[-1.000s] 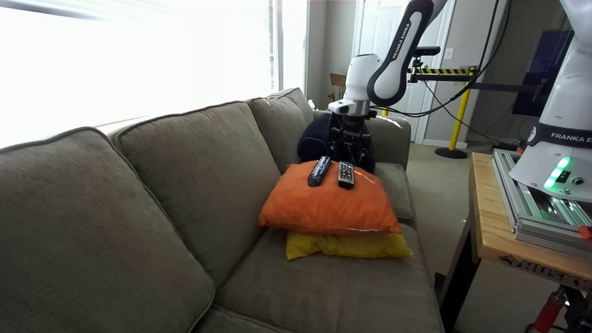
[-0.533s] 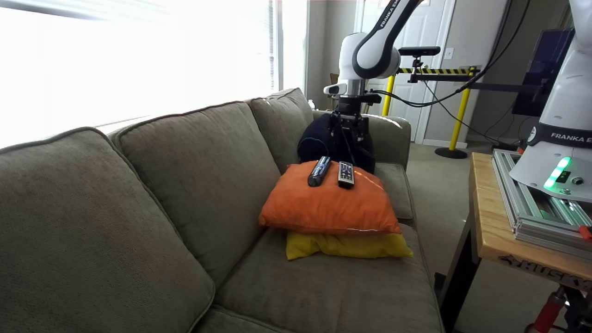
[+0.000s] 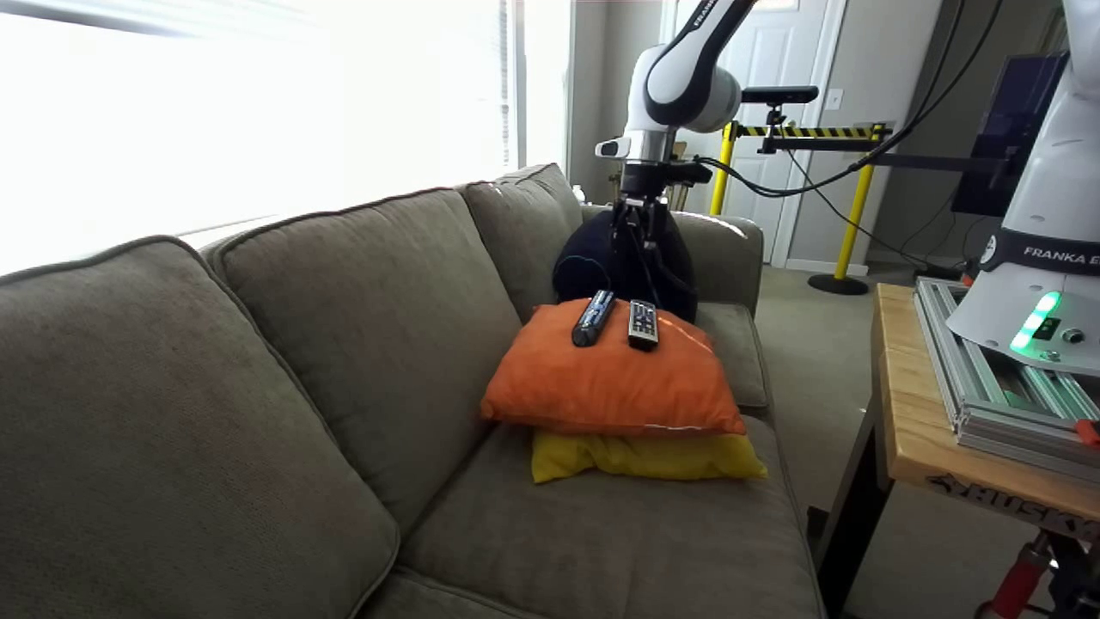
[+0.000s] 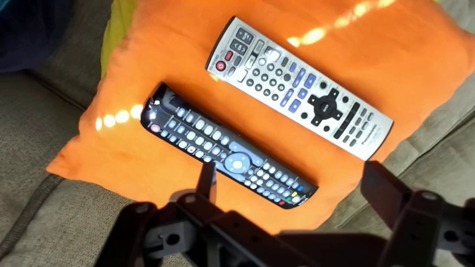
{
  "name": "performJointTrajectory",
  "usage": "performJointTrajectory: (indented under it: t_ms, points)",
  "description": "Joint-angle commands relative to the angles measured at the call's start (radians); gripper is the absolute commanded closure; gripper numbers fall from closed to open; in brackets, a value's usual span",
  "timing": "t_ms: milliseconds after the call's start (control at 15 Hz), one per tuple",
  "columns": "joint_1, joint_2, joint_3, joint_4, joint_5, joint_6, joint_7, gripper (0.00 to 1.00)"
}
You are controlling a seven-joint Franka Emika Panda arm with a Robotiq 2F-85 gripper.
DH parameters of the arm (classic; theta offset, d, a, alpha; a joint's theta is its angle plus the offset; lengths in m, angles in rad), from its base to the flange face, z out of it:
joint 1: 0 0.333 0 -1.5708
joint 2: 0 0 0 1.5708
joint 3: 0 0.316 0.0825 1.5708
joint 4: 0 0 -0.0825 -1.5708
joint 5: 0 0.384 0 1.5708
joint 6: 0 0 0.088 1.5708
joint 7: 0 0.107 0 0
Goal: Put the grey and black remote on the orange pillow
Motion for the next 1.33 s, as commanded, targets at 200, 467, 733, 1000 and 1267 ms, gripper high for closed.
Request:
performJointTrajectory:
  t_ms: [200,467,733,1000,1267]
  points:
    - [0.022,-0.004,-0.009,-0.003,0.108,0.050,0.262,0.00]
    - [0.024,-0.003,-0.002,-0.018,0.128,0.144,0.436,0.00]
    - [0.008,0.002,0.007,-0.015,0.062,0.178,0.543,0.00]
    - [0.027,0.002,-0.007,-0.021,0.058,0.204,0.621,0.00]
    - [0.027,0.002,-0.009,-0.021,0.058,0.204,0.624,0.00]
